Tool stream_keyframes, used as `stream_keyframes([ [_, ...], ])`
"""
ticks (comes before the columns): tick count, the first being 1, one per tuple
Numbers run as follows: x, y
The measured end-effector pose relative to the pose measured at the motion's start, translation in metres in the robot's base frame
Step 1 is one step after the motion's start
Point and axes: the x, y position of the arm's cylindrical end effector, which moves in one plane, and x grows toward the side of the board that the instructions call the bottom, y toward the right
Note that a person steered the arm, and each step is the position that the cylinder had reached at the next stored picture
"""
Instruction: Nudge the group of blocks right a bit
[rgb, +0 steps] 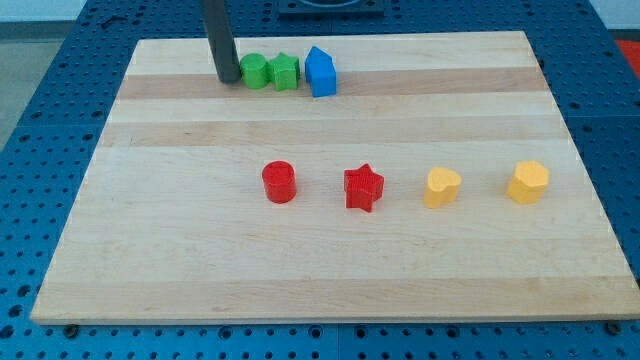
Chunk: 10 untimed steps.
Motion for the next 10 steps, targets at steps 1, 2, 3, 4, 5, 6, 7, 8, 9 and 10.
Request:
stream_keyframes([
  [1, 0.017, 0.011],
  [2, 0.017, 0.019],
  [3, 0.017, 0.019],
  [4, 0.001, -0.005],
  [5, -0.019, -0.029],
  [6, -0.039, -0.039],
  [7, -0.037, 0.001],
  [8, -0.046, 0.032],
  [9, -0.046, 0.061],
  [10, -0.046, 0.084],
])
